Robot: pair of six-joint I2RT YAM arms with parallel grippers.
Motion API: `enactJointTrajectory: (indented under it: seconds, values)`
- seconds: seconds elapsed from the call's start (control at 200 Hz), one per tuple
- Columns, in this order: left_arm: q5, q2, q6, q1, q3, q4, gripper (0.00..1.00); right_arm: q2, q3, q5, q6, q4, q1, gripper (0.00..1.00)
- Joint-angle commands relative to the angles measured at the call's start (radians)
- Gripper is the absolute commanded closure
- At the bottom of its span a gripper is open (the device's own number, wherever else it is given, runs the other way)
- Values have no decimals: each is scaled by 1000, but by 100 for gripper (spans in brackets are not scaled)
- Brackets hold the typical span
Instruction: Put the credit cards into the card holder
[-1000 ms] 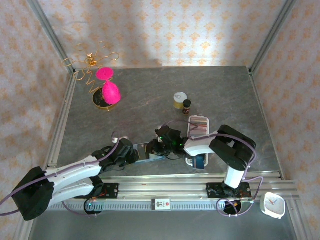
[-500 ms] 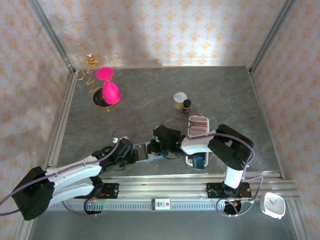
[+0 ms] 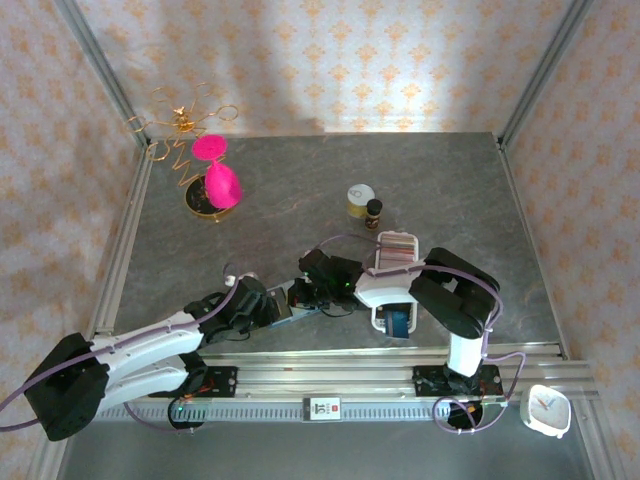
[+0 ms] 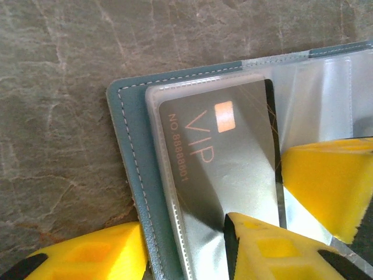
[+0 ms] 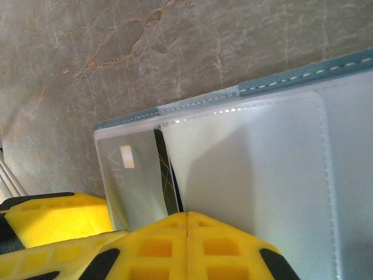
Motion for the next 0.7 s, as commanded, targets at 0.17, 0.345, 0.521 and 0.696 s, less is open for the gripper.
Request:
enactJointTrajectory:
  seconds: [0.17, 0.345, 0.521, 0.696]
  values:
    - [-112, -65, -10, 10, -35, 1, 56, -23, 10, 20, -11, -18, 24, 100]
    - [-87, -31, 13, 49, -38, 43, 57, -84, 8, 50, -24, -13, 24, 90]
    - [-54, 38, 65, 80, -15, 71, 64, -144, 22, 152, -44, -140, 25, 80]
    - [-39, 93, 107, 80, 21, 69, 68, -180, -5, 247, -23, -231, 21, 73]
